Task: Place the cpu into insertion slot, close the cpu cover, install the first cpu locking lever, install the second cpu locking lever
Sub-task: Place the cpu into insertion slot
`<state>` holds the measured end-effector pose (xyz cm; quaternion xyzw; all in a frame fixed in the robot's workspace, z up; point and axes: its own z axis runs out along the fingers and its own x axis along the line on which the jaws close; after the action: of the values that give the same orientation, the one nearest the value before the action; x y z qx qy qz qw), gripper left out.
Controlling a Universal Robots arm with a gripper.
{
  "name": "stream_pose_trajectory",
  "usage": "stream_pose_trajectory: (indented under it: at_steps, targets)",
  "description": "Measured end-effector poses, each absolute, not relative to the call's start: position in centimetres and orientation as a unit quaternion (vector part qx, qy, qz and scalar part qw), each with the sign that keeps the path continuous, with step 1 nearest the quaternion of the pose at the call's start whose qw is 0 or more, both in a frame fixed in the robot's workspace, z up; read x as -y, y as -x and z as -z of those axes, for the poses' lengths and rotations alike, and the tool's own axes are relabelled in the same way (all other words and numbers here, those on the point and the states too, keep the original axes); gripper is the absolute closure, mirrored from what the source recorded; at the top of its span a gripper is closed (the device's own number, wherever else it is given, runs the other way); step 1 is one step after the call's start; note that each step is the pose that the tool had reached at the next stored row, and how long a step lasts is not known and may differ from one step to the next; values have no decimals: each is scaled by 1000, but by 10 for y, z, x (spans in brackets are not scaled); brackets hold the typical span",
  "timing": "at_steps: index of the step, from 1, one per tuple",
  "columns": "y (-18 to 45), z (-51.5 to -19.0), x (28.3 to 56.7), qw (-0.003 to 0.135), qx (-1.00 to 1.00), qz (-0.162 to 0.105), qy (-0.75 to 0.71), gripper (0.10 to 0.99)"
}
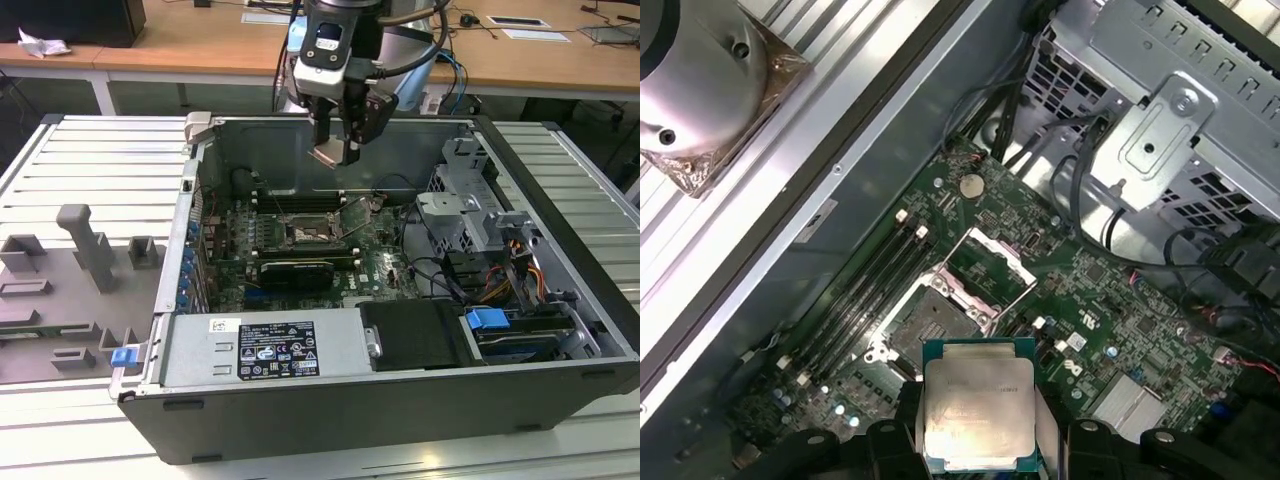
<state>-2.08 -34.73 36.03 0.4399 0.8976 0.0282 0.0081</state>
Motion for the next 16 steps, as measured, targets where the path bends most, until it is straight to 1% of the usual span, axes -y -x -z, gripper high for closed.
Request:
stream_pose_trajectory:
  at_steps: [16]
  targets:
    - [21,-358,347,10,-867,-28,-498,557]
